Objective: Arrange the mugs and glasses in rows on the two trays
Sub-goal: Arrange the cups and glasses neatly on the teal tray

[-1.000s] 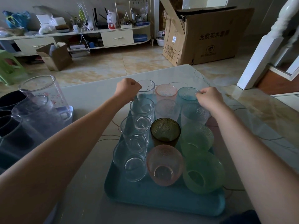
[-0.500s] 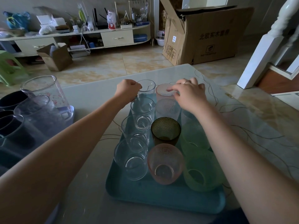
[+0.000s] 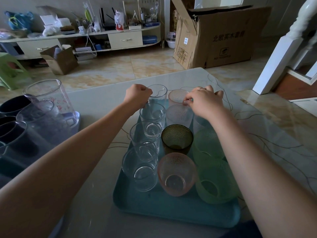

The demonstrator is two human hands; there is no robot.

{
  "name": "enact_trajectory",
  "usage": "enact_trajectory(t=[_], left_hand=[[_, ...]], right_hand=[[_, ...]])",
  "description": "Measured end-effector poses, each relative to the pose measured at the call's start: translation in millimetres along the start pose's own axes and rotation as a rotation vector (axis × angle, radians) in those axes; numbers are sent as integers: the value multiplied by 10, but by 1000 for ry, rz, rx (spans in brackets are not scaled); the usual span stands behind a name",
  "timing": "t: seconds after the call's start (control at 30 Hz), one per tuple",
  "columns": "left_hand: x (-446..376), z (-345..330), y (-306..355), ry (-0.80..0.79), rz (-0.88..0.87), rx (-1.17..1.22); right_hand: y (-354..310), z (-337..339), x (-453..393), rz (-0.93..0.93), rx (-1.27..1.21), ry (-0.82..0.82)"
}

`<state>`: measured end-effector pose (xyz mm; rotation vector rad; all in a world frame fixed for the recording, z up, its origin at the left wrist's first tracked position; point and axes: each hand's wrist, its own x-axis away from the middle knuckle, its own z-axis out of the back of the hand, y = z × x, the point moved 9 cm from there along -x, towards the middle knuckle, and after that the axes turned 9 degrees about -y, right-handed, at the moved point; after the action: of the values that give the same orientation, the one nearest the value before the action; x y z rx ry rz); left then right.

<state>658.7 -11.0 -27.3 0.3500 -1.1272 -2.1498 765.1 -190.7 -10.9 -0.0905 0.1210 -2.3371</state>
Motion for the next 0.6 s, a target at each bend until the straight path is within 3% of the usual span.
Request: enact_trajectory(t=[0.17,0.33,0.47,0.6], left_hand=[[5,15,8,10,-2,-10],[8,35,3,32,-8,-35],[27,35,8,38,-15,-31],[28,25,10,43,-9,-20]], right_hand=[[73,22,35,7,-153,-14],[656,227,144,-216,-499,220],[835,-57,174,-274,-615,64],[891,-54,191,-309,-659,94]])
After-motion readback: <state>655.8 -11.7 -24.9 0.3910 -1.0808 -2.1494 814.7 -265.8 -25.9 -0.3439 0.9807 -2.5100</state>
